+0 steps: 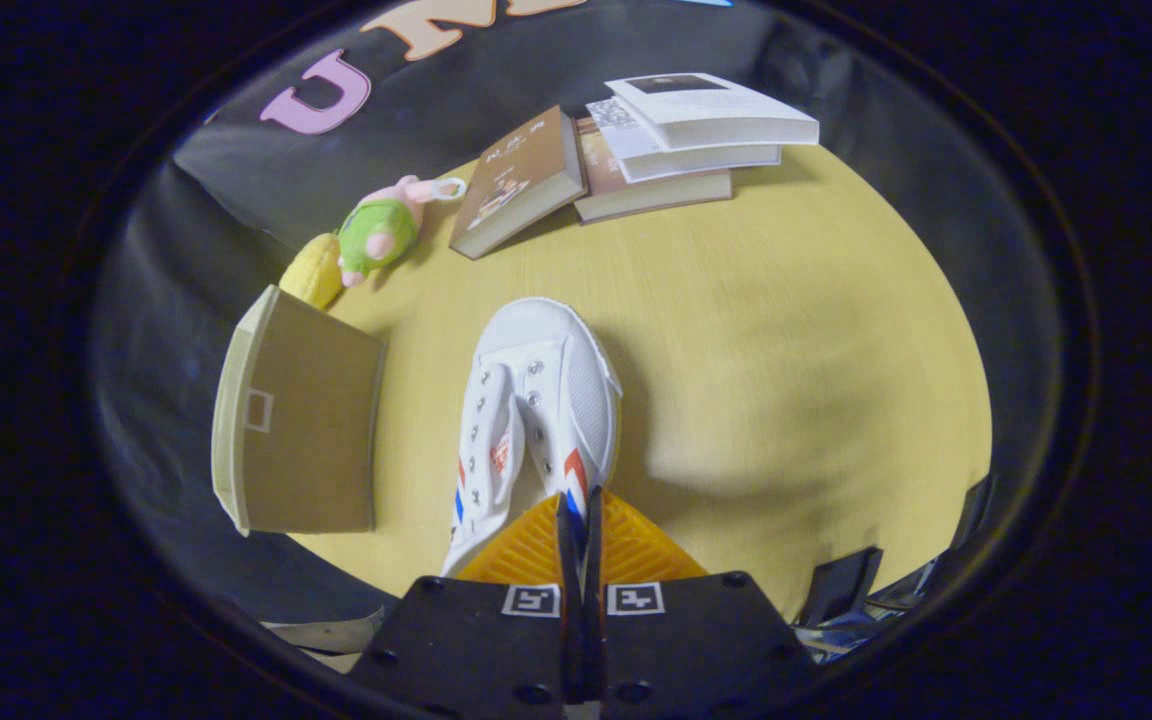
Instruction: Open the storage box then place both shoes into the box .Put the left shoe in first, then the right shoe, with the right side of both shoes facing outward in a uniform manner.
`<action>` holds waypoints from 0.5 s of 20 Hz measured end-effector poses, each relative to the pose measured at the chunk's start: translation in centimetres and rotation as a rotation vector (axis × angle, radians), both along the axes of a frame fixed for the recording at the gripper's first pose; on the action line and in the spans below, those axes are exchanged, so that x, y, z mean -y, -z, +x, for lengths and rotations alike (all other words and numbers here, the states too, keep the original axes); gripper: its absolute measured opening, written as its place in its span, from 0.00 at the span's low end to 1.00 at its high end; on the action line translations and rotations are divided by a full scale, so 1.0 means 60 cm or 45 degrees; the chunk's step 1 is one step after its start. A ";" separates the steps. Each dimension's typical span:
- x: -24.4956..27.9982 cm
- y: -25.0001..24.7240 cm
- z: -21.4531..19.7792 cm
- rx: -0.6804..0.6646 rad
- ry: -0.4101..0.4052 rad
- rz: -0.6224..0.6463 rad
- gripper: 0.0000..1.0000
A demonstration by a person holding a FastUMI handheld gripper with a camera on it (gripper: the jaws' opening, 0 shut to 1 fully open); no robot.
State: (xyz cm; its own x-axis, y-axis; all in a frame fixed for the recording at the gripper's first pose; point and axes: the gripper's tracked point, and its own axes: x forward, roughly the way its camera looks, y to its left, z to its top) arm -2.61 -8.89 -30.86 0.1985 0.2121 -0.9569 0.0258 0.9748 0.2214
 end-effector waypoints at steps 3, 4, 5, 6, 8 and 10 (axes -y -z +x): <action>-0.042 -0.032 0.000 0.023 0.012 0.048 0.04; -0.054 -0.044 0.002 0.041 0.019 0.060 0.03; -0.071 -0.053 0.001 0.041 0.019 0.072 0.03; -0.087 -0.064 0.002 0.038 0.022 0.091 0.03; -0.123 -0.090 0.003 0.052 0.031 0.130 0.04; -0.161 -0.121 0.008 0.077 0.036 0.173 0.03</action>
State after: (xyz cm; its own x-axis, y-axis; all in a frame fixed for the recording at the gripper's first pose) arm -2.10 0.76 -23.61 0.2626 0.3322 -0.9059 0.0357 0.9349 0.3532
